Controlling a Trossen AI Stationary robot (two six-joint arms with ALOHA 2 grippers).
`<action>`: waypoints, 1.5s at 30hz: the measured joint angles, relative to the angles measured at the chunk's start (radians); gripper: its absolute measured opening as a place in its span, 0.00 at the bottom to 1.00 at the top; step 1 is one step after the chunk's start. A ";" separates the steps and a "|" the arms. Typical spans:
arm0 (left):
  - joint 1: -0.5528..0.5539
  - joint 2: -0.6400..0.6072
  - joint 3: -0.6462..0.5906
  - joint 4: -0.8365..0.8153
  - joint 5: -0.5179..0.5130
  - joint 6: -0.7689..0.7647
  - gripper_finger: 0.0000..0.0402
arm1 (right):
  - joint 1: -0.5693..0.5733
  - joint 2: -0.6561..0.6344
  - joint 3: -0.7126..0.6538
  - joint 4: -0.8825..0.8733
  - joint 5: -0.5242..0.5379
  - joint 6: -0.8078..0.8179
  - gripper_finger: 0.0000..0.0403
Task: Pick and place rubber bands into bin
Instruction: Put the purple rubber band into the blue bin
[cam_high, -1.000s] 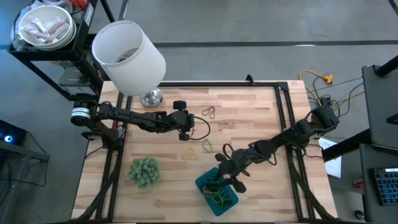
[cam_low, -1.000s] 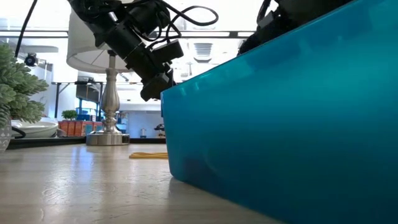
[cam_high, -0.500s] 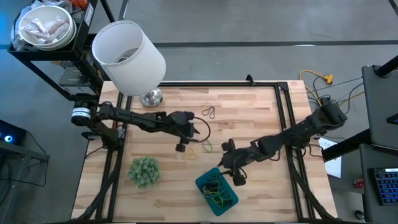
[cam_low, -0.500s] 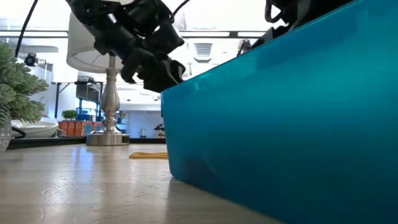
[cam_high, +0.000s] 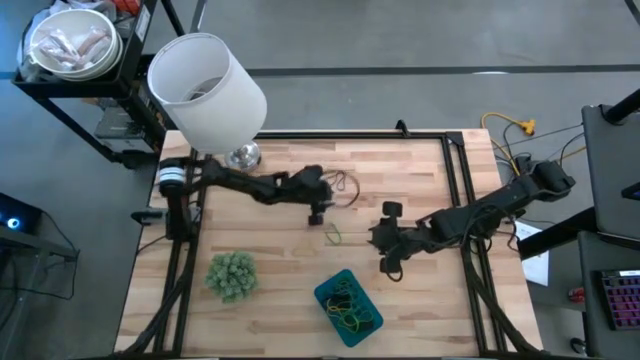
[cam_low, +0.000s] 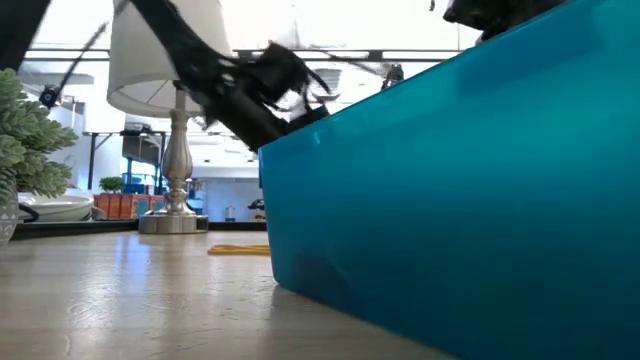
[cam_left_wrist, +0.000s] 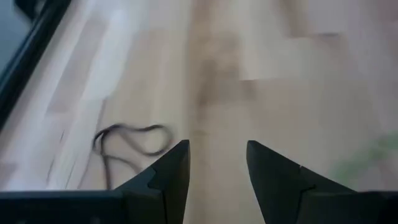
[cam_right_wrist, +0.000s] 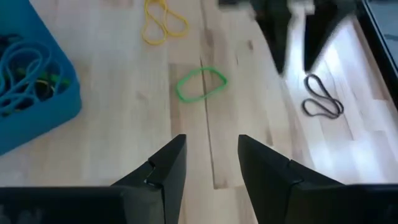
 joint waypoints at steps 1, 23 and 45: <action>0.016 0.024 0.030 -0.026 0.003 -0.029 0.36 | 0.000 -0.005 -0.002 0.002 0.000 -0.003 0.35; 0.160 0.127 0.550 -0.725 0.067 0.176 0.36 | 0.000 -0.027 -0.074 -0.005 -0.003 0.033 0.34; 0.214 0.269 0.598 -0.987 0.274 0.382 0.36 | -0.003 -0.032 -0.074 0.013 -0.003 -0.007 0.33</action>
